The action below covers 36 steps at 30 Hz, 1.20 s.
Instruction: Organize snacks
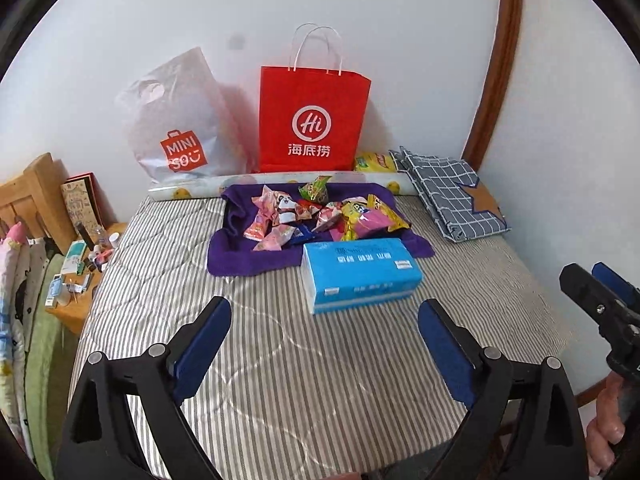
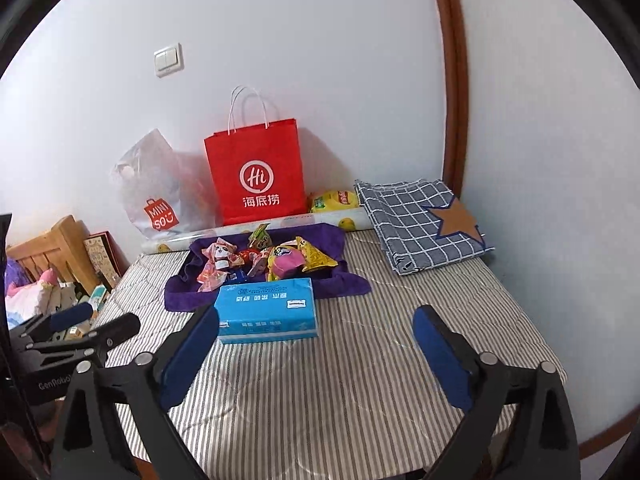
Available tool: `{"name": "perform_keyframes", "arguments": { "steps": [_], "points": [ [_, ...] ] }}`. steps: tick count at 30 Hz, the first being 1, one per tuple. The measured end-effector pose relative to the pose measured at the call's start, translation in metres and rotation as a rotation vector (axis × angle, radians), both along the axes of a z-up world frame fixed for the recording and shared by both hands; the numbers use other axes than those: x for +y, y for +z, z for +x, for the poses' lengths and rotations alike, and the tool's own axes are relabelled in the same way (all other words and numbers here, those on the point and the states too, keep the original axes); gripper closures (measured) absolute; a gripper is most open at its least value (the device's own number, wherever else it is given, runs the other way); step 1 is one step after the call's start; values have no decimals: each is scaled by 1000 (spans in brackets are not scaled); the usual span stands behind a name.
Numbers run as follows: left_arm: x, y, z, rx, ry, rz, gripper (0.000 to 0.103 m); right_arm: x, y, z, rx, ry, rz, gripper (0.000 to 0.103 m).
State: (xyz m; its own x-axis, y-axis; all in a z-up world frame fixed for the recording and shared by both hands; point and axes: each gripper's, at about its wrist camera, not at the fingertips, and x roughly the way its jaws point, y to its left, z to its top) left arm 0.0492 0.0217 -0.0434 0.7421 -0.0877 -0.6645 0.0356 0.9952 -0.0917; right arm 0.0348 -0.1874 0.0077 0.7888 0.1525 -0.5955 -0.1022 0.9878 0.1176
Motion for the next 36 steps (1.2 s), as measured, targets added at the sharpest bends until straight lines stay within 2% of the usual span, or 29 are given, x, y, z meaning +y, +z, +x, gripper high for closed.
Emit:
{"name": "perform_keyframes", "arguments": {
  "steps": [14, 36],
  "points": [
    [-4, 18, -27, -68, 27, 41, 8, 4, 9, -21, -27, 7, -14, 2],
    [1, 20, -31, -71, 39, 27, 8, 2, 9, -24, -28, 0, -12, 2]
  ]
}}
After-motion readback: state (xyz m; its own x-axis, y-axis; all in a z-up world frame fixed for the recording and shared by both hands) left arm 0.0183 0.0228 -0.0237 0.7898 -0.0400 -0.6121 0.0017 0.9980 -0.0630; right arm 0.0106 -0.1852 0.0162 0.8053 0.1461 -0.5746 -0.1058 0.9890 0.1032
